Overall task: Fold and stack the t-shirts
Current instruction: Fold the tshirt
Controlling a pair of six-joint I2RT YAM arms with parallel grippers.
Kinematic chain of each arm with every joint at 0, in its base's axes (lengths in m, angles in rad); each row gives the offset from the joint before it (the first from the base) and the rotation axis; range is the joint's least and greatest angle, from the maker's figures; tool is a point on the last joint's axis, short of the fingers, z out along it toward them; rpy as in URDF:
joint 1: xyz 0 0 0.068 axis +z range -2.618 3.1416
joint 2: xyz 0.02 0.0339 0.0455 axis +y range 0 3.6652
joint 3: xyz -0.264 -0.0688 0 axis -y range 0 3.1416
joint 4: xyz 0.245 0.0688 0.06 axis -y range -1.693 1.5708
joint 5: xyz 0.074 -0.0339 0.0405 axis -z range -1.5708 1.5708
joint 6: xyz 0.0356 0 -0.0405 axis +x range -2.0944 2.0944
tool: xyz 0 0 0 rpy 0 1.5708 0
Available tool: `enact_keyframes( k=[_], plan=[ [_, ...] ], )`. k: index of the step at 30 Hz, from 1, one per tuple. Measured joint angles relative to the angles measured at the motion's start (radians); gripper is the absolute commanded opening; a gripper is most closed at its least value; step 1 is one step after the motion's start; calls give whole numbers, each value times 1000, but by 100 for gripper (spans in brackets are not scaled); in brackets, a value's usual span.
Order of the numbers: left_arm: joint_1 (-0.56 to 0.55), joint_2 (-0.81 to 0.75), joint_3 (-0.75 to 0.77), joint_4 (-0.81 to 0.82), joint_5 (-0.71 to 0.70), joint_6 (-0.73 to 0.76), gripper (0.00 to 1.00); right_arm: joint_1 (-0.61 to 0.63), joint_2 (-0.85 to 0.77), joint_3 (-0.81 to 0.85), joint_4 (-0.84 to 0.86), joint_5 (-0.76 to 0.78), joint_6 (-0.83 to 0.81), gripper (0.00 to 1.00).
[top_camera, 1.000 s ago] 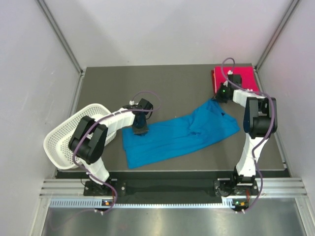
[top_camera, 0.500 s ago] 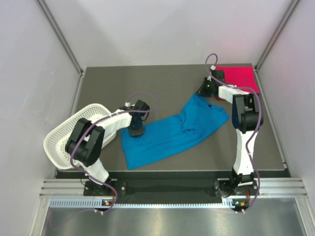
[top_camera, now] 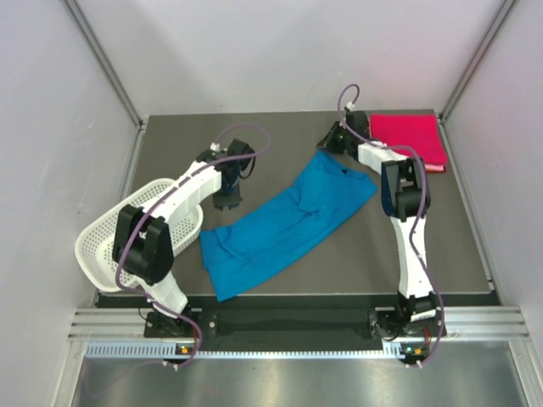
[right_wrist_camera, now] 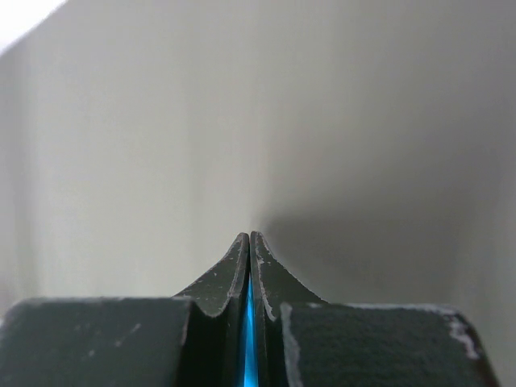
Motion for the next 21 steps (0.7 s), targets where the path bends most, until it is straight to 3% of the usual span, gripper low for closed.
enact_keyframes(
  k=[4,13,18,21],
  plan=[
    [9,-5,134,27,-18,37,30,8,76,105,24,-1,8,0],
    [20,35,145,111,108,139,29,10,217,355,32,1,14,0],
    [20,54,146,165,227,189,29,10,206,351,36,34,0,12],
    [20,51,146,209,325,196,29,10,177,337,-8,70,-11,29]
  ],
)
